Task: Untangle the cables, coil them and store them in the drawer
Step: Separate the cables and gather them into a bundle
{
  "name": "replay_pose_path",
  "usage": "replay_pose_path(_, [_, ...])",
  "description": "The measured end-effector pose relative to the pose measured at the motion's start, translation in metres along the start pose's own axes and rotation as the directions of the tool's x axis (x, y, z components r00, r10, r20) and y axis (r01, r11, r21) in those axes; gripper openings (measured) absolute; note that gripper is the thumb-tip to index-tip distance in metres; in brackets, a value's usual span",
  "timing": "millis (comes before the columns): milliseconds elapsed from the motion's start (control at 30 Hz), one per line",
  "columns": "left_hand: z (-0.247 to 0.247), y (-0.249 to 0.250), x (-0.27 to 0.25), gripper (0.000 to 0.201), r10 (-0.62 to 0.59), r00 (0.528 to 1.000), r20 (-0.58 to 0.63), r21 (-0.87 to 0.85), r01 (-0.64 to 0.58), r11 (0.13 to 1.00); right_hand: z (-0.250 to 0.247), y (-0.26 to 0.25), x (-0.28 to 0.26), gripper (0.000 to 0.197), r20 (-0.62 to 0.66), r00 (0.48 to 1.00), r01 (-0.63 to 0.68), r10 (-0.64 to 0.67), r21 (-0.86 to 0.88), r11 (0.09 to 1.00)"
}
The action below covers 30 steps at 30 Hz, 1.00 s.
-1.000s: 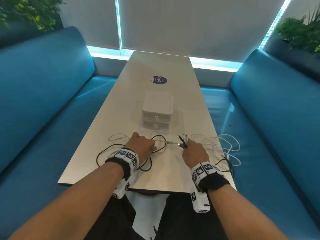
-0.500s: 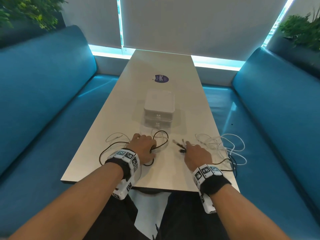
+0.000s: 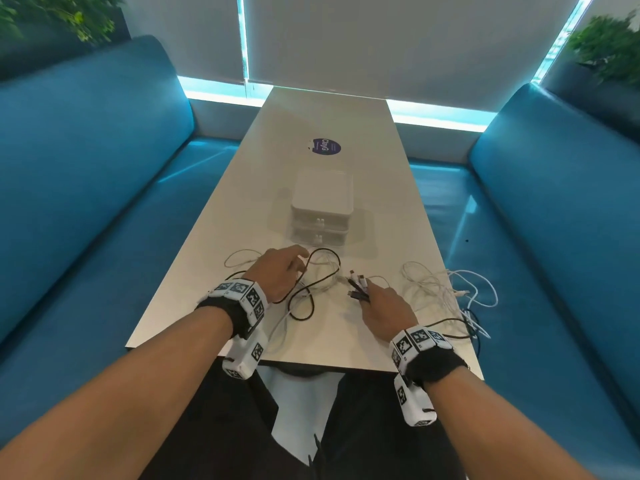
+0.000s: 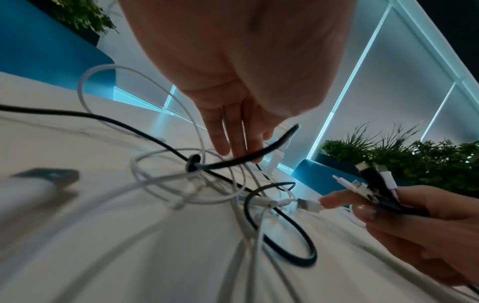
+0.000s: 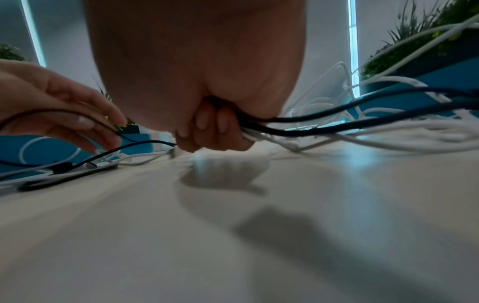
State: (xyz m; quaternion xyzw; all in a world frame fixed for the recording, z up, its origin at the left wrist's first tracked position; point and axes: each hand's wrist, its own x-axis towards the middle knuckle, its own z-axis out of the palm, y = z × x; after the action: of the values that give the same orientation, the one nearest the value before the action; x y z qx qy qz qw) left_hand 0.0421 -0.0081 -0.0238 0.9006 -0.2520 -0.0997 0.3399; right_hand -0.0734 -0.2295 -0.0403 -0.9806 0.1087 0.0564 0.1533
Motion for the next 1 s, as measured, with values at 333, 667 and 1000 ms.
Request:
replay_pose_path(333, [-0.018, -0.030, -0.004, 0.041, 0.043, 0.978, -0.204, 0.389, 0.041, 0.920, -0.001, -0.004, -0.009, 0.029, 0.022, 0.999, 0.023, -0.024, 0.037, 0.999])
replay_pose_path(667, [-0.037, -0.052, -0.019, 0.054, -0.031, 0.988, -0.149, 0.208, 0.062, 0.976, -0.001, -0.008, -0.011, 0.029, 0.048, 0.999, 0.019, -0.020, 0.008, 1.000])
replay_pose_path(1000, [-0.035, -0.054, -0.025, 0.026, -0.034, 0.981, -0.192, 0.213, 0.076, 0.974, 0.000, -0.012, -0.010, 0.029, 0.040, 0.999, 0.004, -0.003, -0.036, 0.999])
